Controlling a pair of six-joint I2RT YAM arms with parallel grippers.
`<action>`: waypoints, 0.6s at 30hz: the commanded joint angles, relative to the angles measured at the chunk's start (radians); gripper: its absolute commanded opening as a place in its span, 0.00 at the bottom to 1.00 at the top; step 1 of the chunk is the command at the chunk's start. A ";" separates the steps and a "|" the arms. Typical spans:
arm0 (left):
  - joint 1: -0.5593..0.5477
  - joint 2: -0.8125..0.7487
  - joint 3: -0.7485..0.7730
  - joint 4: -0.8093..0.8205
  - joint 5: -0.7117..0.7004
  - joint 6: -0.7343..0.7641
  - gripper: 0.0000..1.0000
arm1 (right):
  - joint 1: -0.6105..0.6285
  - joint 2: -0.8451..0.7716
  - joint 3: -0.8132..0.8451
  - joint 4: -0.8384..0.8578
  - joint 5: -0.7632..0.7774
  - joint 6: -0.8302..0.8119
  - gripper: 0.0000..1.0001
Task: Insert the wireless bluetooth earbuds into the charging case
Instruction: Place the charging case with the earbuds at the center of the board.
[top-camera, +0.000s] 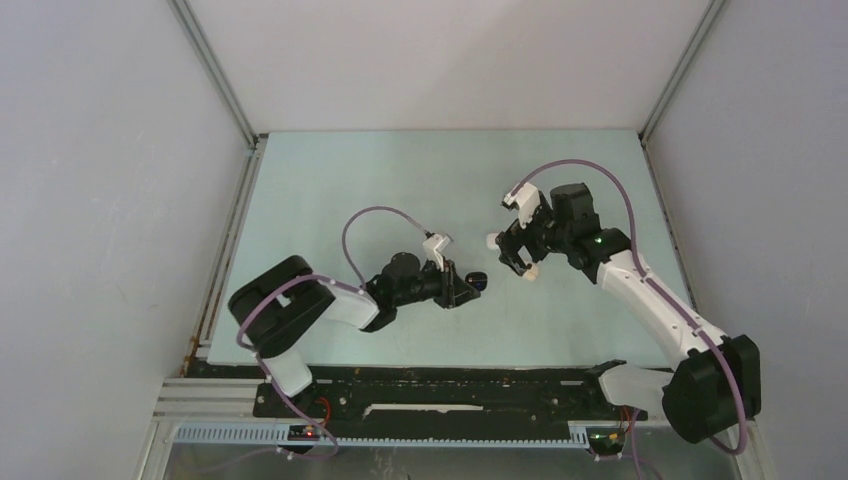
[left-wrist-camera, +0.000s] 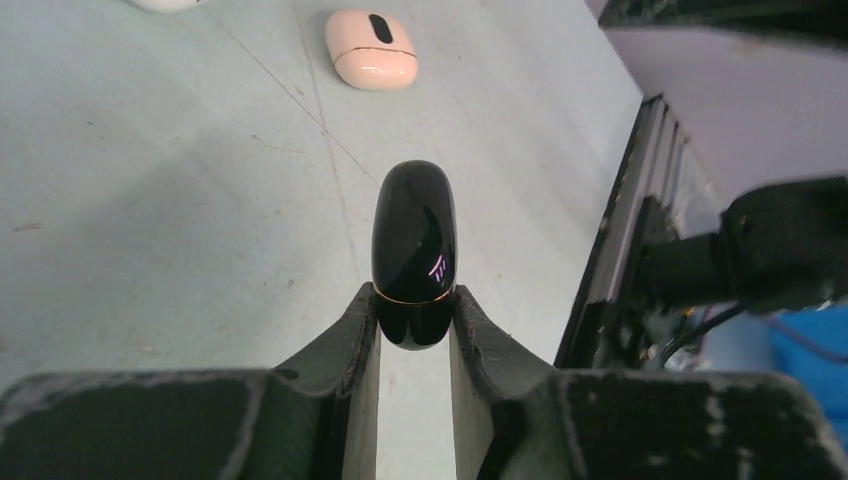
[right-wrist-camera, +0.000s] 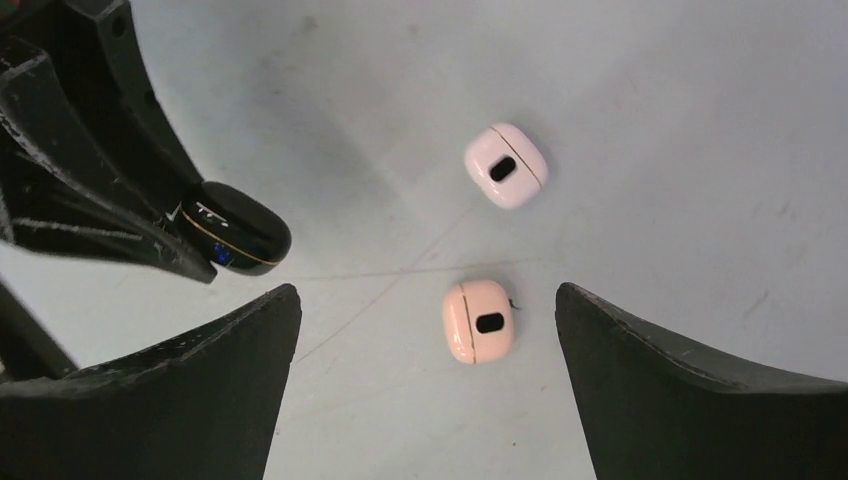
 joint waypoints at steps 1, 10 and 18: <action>0.011 0.128 0.114 0.043 0.081 -0.350 0.20 | -0.008 0.039 0.041 0.077 0.180 0.120 1.00; 0.044 0.341 0.306 -0.115 0.155 -0.577 0.86 | -0.008 0.035 0.009 0.098 0.233 0.073 1.00; 0.080 0.168 0.357 -0.690 0.038 -0.261 1.00 | -0.006 0.015 -0.006 0.122 0.259 0.081 1.00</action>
